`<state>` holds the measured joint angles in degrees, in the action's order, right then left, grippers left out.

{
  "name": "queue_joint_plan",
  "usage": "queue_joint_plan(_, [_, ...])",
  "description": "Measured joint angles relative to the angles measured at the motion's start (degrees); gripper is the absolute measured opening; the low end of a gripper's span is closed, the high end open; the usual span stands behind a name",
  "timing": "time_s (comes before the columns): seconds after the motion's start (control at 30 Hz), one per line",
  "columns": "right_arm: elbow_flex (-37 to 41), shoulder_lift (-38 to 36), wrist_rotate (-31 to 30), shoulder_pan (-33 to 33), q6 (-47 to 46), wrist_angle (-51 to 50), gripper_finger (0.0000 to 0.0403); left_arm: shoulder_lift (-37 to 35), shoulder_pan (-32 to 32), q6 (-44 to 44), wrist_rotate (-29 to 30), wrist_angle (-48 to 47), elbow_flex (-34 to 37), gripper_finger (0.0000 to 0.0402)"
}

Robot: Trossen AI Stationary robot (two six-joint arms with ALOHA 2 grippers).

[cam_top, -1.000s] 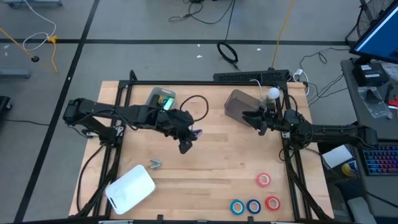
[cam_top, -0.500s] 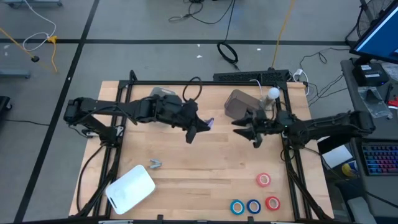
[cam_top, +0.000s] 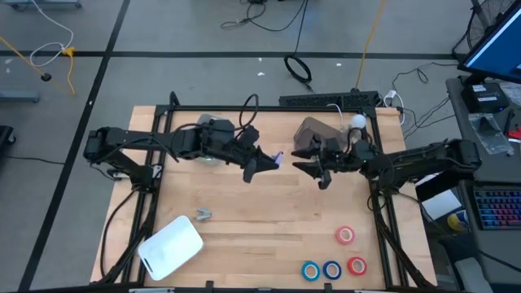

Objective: Pick and place Stapler, Stapler remover, tape
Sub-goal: Put the purple staple remover into the black bin

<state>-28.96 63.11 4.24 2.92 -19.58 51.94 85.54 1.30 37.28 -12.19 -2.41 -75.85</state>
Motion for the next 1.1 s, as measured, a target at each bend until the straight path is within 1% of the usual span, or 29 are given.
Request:
queue_joint_plan(0.1, [-0.78,0.59,0.02,-0.02,1.16,2.13,0.018,0.0,-0.24,-0.04,0.0,0.1,0.0,0.0029])
queue_joint_plan(0.3, [-2.41,2.74,0.03,0.13,2.36,2.13,0.0187,0.0,-0.78,-0.7,0.02,2.47,0.0,0.0034])
queue_joint_plan(0.5, [-4.91,5.23,0.28,0.13,2.54,2.33,0.0227,-0.02,-0.94,-1.37,0.02,2.2,0.0,0.0029])
queue_joint_plan(0.6, [-5.16,5.38,0.3,0.13,2.52,2.11,0.0249,-0.02,-0.9,-1.55,0.26,1.81,0.02,0.003])
queue_joint_plan(0.7, [-5.19,5.48,0.3,0.13,2.34,2.44,0.0261,-0.02,-0.89,-1.7,1.48,1.72,0.0,0.0036])
queue_joint_plan(0.8, [-5.42,5.51,0.24,0.0,2.26,2.42,0.0264,0.23,-0.89,-2.68,2.15,1.92,0.0,0.0031])
queue_joint_plan(0.97, [-8.06,7.02,-0.02,0.0,1.04,0.1,0.0257,2.72,-0.74,-2.32,1.68,5.32,0.04,0.003])
queue_joint_plan(1.1, [-9.21,8.03,0.18,0.19,1.24,-1.35,0.0255,4.32,-0.29,-0.91,-0.41,5.85,0.02,0.0039])
